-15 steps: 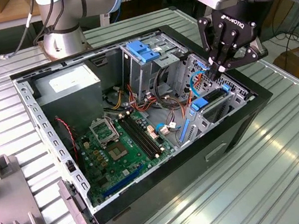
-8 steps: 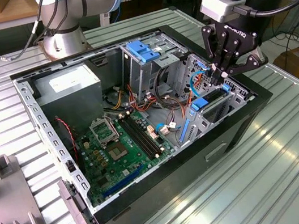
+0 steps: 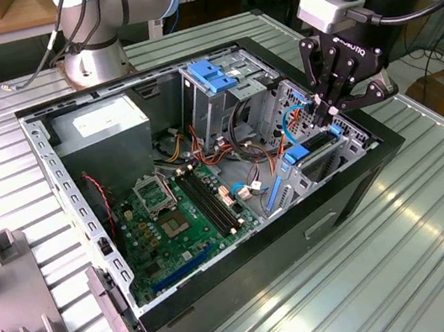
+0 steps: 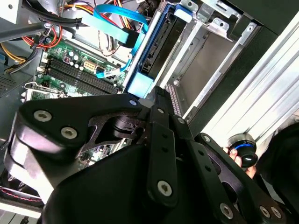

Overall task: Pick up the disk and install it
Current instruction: 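Insert the first disk wire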

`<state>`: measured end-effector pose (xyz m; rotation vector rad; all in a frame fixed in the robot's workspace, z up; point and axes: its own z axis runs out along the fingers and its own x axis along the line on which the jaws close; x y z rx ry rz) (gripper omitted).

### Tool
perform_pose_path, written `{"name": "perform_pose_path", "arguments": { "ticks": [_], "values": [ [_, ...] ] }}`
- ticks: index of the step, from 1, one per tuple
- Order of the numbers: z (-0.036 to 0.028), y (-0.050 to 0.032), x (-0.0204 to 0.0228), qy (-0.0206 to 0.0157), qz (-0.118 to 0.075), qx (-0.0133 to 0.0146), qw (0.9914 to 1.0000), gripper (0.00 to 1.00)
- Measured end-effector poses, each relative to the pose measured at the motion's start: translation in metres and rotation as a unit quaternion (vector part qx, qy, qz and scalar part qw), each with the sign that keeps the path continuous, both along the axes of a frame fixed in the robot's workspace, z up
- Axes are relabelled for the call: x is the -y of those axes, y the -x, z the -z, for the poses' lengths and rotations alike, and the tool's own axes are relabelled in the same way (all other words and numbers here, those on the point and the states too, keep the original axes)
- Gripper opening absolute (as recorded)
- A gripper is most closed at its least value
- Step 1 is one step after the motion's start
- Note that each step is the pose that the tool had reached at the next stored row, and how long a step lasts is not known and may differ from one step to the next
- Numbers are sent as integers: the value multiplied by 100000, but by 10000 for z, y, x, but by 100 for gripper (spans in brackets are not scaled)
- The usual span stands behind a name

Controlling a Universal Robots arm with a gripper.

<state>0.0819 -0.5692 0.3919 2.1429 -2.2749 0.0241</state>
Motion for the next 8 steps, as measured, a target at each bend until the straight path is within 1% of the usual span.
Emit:
{"name": "perform_pose_path", "arguments": {
  "ticks": [1,4,6,7,8],
  "values": [
    [0,-10,1,-3,7,3,100000,10],
    [0,-80,0,4,-29,1,100000,10],
    [1,-153,1,-1,-47,2,100000,10],
    [1,-215,0,5,-65,1,100000,10],
    [1,-247,1,3,-70,0,100000,10]
  ]
}}
